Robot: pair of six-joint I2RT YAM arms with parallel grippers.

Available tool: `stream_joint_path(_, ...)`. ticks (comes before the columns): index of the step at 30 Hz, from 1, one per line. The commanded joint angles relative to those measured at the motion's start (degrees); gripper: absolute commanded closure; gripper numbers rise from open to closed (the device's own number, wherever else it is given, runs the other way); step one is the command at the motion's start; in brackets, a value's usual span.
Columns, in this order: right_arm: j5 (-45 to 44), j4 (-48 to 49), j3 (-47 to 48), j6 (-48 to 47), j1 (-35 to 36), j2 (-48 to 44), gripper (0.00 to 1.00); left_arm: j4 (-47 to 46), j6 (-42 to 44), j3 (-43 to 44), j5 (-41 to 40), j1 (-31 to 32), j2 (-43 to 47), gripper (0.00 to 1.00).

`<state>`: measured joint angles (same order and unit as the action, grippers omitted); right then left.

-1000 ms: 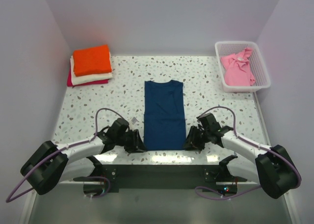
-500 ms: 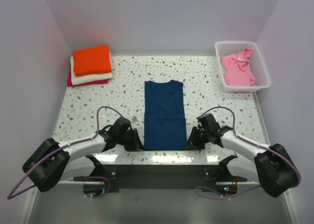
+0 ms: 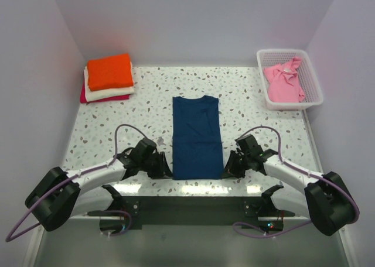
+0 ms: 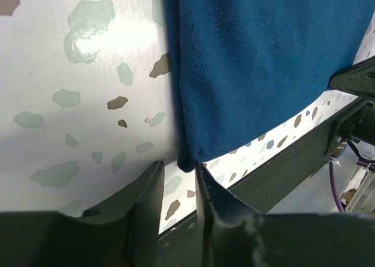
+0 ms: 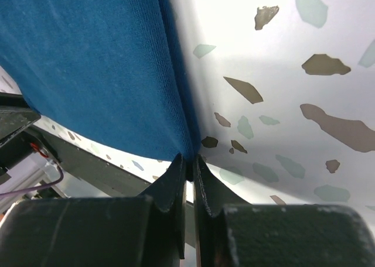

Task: Fold and stack the t-shirts
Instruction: Fold the tshirt

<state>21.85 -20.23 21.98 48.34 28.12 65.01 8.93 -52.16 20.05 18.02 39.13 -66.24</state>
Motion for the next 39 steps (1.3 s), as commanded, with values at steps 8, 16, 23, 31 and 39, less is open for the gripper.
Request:
stream_joint_path(8, -1.28, -1.13, 0.52, -0.61, 0.27, -0.94, 0.94, -0.58, 0.39, -2.04, 0.08, 0.06, -0.46, 0.59)
stream_joint_path(16, -0.93, -0.87, 0.43, -0.44, 0.18, -0.94, 0.94, -4.27, -0.31, -2.3, -0.18, 2.35, -5.57, 0.63)
stream_joint_path(23, -0.75, -0.78, 0.26, -0.09, 0.27, -1.64, 0.94, -5.32, -1.98, -3.09, -0.09, 3.67, -5.48, 0.73)
stream_joint_path(31, 0.65, -0.86, 0.87, -0.87, 0.18, -2.61, 1.0, -2.08, -1.98, 1.38, -0.62, 4.02, -2.85, 1.0)
stream_joint_path(39, 1.09, -9.11, 1.84, -2.28, 1.59, -10.86, 1.0, 6.09, -3.29, 3.06, -0.53, 5.07, 3.21, 1.0)
